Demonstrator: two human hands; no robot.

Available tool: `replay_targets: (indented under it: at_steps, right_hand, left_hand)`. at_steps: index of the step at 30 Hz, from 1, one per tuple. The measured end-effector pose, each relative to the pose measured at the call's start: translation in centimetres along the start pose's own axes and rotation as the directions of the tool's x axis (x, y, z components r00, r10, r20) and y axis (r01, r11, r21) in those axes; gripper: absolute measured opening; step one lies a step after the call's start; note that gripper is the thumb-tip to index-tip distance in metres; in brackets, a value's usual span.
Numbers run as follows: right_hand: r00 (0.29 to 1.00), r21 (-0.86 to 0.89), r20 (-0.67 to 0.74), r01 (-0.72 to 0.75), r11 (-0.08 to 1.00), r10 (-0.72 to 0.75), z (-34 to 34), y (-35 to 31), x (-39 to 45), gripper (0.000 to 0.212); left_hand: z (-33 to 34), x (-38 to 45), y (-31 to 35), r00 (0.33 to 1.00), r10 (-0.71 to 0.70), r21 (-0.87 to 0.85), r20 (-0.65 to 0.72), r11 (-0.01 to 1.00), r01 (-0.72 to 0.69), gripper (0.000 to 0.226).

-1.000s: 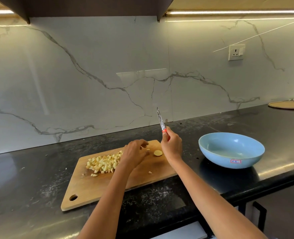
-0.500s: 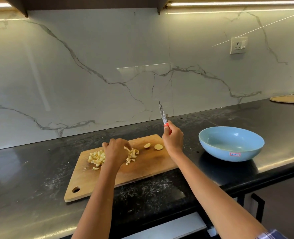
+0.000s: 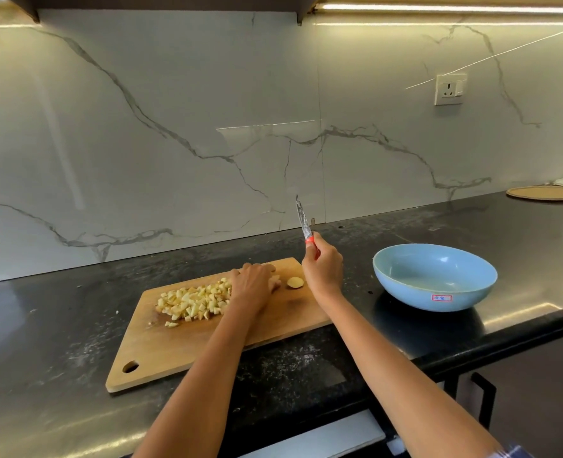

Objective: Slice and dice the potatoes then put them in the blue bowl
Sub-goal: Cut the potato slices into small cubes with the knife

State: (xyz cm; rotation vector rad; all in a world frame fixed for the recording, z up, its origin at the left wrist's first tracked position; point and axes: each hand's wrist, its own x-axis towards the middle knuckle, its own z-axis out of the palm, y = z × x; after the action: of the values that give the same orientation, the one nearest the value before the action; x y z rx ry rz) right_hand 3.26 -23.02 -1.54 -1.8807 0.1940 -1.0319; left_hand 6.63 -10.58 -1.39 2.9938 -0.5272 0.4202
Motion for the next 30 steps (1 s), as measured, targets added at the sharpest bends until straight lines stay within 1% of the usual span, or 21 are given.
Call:
replay_targets:
  at_steps: [3,6,8,10,11,13,15,18,24,26,28,30]
  right_hand:
    - [1.000,-0.003,0.000,0.008,1.000,-0.008,0.1,-0.1,0.0,0.035]
    - [1.000,-0.002,0.008,-0.001,1.000,0.001,0.2,-0.1,0.0,0.035]
    - [1.000,-0.015,0.011,-0.009,1.000,0.009,0.1,0.0,0.0,0.035]
    - [1.000,-0.025,0.014,-0.016,1.000,0.016,0.1,0.0,0.1,0.035]
    - [1.000,-0.028,0.016,-0.015,1.000,0.016,0.1,-0.1,0.1,0.034]
    - [1.000,-0.030,0.013,-0.013,0.999,0.013,-0.1,-0.2,0.0,0.032]
    - [1.000,-0.020,0.014,-0.012,1.000,0.012,-0.3,-0.3,-0.2,0.030]
    - [0.999,-0.010,0.029,-0.020,1.000,0.020,-0.9,-0.5,-0.9,0.029]
    - [0.989,-0.023,0.144,-0.035,0.999,0.038,-3.6,-1.1,-3.9,0.035]
    - [0.973,-0.124,0.232,0.007,0.992,0.022,-4.7,-0.8,-5.3,0.036]
    - [0.940,-0.248,0.340,0.074,0.966,0.015,-5.8,-0.7,-6.5,0.035]
    - [0.916,-0.343,0.399,0.123,0.931,0.026,-6.8,-0.9,-7.4,0.033]
  left_hand:
    - [0.1,0.4,-0.3,0.999,0.015,-0.046,-0.032,0.999,-0.017,0.030]
    - [-0.3,0.3,-1.0,0.999,0.019,-0.171,-0.046,0.985,-0.026,0.025]
    - [-1.0,-0.4,-1.3,0.996,0.049,-0.283,-0.075,0.957,-0.068,0.026]
    - [-1.7,-1.9,-1.2,0.987,0.124,-0.381,-0.100,0.912,-0.153,0.029]
    - [-2.1,-2.8,-1.0,0.980,0.173,-0.409,-0.094,0.891,-0.196,0.031]
    - [-2.3,-4.5,-0.5,0.967,0.254,-0.431,-0.034,0.869,-0.244,0.036]
    - [-2.0,-5.4,-0.3,0.961,0.276,-0.425,0.011,0.871,-0.245,0.045]
    - [-1.5,-5.9,-0.6,0.974,0.225,-0.461,0.003,0.865,-0.199,0.051]
    - [-1.5,-6.8,-0.5,0.992,0.088,-0.532,-0.095,0.837,-0.125,0.044]
    - [-1.4,-6.8,-0.4,0.990,0.074,-0.540,-0.120,0.832,-0.128,0.040]
    - [-1.2,-6.7,-0.4,0.987,0.057,-0.556,-0.150,0.820,-0.132,0.039]
    - [-1.3,-6.8,-0.2,0.983,0.045,-0.581,-0.177,0.801,-0.142,0.040]
